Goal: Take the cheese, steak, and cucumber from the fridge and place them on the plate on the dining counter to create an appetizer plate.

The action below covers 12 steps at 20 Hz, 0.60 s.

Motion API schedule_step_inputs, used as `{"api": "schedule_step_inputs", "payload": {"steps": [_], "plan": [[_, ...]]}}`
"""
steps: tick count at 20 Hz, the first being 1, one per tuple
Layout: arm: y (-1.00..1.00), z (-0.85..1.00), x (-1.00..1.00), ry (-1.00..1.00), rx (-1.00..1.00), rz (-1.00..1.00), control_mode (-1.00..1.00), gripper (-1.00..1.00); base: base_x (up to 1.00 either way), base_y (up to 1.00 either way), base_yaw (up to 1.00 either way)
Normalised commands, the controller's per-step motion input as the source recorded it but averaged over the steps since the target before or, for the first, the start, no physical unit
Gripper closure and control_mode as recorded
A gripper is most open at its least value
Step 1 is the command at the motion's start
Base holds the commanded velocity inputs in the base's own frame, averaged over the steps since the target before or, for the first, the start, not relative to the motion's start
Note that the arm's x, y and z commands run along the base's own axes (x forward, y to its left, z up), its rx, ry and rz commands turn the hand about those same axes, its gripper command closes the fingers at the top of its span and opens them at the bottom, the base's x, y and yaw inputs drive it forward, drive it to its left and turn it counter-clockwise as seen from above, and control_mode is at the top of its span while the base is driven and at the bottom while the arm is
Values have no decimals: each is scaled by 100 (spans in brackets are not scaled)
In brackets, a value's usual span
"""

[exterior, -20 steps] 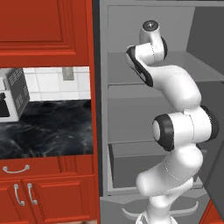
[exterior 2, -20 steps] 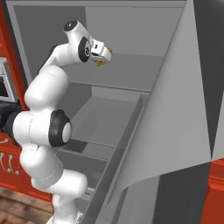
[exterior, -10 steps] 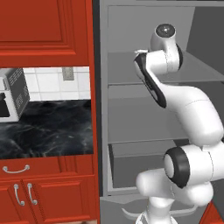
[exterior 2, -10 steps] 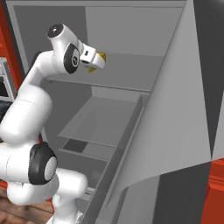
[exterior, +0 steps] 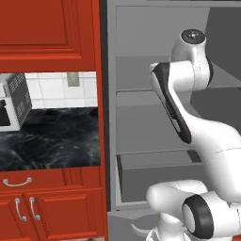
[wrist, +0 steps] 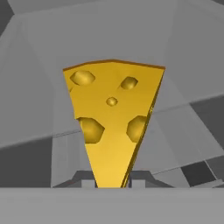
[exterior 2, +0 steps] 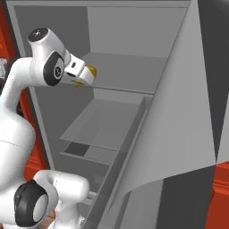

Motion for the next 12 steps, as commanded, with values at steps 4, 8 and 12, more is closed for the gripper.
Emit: {"api": "schedule_step_inputs", "payload": {"steps": [4, 8, 12], "plan": [[7, -2, -99, 17, 5, 0, -100, 100, 0, 0, 0], [1, -11, -76, 19, 3, 0, -100, 100, 0, 0, 0], [0, -7, -35, 15, 0, 0, -100, 100, 0, 0, 0]]}}
